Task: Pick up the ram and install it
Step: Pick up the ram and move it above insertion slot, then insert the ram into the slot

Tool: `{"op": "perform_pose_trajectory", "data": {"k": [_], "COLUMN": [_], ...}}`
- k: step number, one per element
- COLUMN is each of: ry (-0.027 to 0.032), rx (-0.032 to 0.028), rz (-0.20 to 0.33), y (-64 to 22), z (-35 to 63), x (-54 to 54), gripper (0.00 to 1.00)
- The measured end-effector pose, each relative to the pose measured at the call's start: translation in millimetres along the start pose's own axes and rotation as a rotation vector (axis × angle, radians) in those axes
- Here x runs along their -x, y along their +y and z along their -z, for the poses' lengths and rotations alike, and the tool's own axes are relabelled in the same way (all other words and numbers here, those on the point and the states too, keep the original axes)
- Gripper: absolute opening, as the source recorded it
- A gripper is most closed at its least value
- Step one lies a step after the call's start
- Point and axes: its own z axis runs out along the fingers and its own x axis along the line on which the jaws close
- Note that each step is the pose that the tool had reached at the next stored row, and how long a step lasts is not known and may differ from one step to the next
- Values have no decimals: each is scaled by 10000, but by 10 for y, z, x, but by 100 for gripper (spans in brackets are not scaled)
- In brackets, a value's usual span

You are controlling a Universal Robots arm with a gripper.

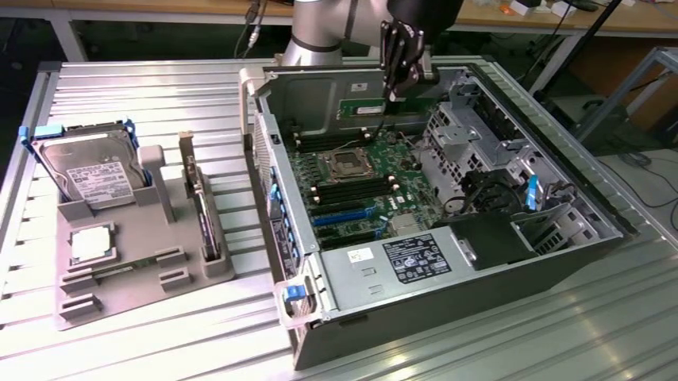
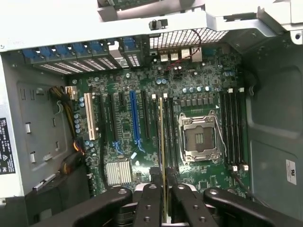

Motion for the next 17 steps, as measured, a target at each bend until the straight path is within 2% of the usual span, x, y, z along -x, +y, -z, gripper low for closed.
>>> {"op": "perform_pose_trajectory", "data": {"k": [1,2,3,15,17], "ry": [-62,-243,-301,-302,-346], "rx": [5,25,30,31,45], "rz": [-15,-15,-16,-15,-14], "y": [0,0,0,0,-2], "z": [0,0,-1,0,-33], "x": [1,-3,-4,-5,-15], "gripper": [15,15,15,15,15]}}
